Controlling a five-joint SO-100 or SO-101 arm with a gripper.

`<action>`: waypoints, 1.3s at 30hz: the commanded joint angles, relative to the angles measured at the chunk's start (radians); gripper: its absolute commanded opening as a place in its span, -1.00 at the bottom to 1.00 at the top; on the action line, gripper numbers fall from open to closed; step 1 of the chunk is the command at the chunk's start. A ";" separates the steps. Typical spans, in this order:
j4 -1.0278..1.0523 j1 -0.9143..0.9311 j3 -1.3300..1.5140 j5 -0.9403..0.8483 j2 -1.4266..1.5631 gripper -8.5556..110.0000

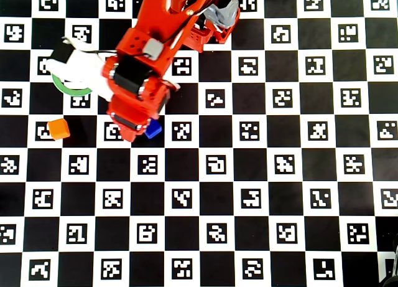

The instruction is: Grab the red cube then put it in the green circle then put the blue cube on top and finally the orange cube on top

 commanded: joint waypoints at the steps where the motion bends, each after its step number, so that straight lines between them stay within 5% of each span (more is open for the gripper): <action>1: -0.035 -0.032 0.018 0.072 0.084 -0.33; 17: -0.291 -0.015 0.301 0.233 0.058 -0.32; 39: -0.597 0.066 0.531 0.224 0.002 -0.32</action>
